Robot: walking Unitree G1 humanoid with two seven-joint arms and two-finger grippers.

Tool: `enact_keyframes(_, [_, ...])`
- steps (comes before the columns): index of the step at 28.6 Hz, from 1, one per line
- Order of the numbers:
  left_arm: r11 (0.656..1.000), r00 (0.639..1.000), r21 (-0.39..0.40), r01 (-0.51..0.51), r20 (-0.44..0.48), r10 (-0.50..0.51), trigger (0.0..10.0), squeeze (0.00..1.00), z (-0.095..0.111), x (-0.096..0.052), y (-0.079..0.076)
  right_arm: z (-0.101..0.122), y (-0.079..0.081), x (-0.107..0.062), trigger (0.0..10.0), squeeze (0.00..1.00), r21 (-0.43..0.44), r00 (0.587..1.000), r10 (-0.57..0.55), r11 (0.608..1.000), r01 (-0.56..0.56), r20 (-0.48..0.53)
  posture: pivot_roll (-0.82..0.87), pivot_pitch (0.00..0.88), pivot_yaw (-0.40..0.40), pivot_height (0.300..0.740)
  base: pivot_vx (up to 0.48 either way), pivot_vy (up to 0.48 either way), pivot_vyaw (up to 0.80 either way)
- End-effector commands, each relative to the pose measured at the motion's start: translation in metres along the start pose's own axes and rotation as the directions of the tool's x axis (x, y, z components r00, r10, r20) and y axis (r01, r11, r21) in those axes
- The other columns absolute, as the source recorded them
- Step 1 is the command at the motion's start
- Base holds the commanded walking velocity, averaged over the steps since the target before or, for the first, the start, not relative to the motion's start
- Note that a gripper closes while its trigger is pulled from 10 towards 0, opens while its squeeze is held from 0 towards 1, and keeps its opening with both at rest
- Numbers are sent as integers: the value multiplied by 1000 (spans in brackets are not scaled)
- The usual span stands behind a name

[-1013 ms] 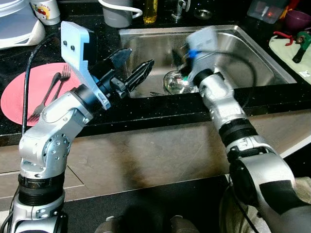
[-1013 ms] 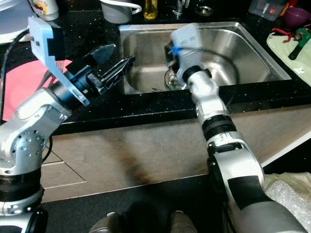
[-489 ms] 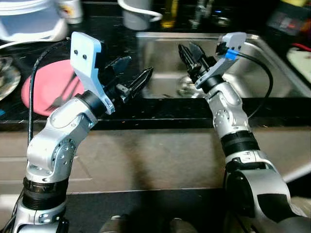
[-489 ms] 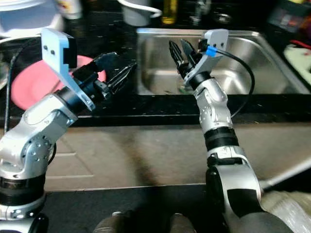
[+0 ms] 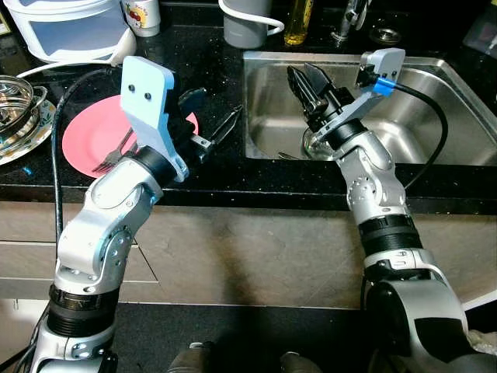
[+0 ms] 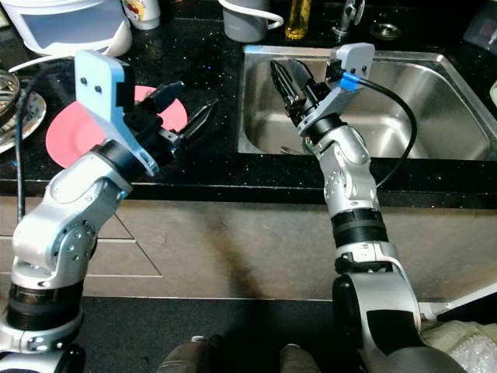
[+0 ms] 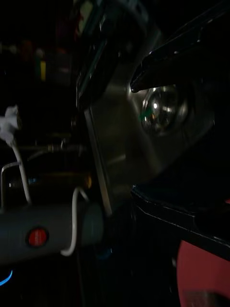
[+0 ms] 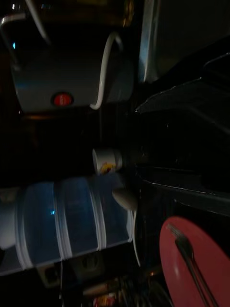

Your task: Kitchen organization

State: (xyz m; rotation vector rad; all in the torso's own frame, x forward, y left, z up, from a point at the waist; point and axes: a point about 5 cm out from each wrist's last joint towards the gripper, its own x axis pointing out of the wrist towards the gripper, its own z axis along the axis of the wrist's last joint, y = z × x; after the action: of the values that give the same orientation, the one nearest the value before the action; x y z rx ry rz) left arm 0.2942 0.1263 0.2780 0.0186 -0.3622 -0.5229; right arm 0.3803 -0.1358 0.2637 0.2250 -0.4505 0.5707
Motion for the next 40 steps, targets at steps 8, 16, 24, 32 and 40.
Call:
enact_keyframes(8, [997, 998, 53, -55, -22, 56, 10000, 0, -8, 1, 4, -2, 6, -4, 10000, 0, -4, 999, 45, 999, -45, -13, 35, 102, -50, 740, 0, 0, 772])
enact_keyframes(16, [992, 995, 87, -94, -34, 98, 10000, 0, -11, 1, 11, -2, 10, -5, 10000, 0, -12, 997, 71, 997, -72, -23, 35, 95, -49, 740, 0, 0, 773])
enact_keyframes(24, [987, 990, 96, -131, -34, 134, 10000, 0, -12, 1, 20, -2, 12, -5, 10000, 0, -6, 997, 73, 997, -73, -25, 31, 89, -45, 740, 0, 0, 96])
enact_keyframes(32, [986, 989, 75, -146, -3, 147, 10000, 0, -8, -1, 24, 2, 6, -6, 10000, 0, 38, 999, 45, 998, -45, -7, 29, 94, -45, 740, 0, 0, 0])
enact_keyframes(40, [979, 984, 105, -174, -12, 176, 10000, 0, -7, -3, 32, 8, 17, -8, 10000, 0, 58, 983, 185, 981, -185, -7, 25, 98, -44, 740, 0, 0, 0])
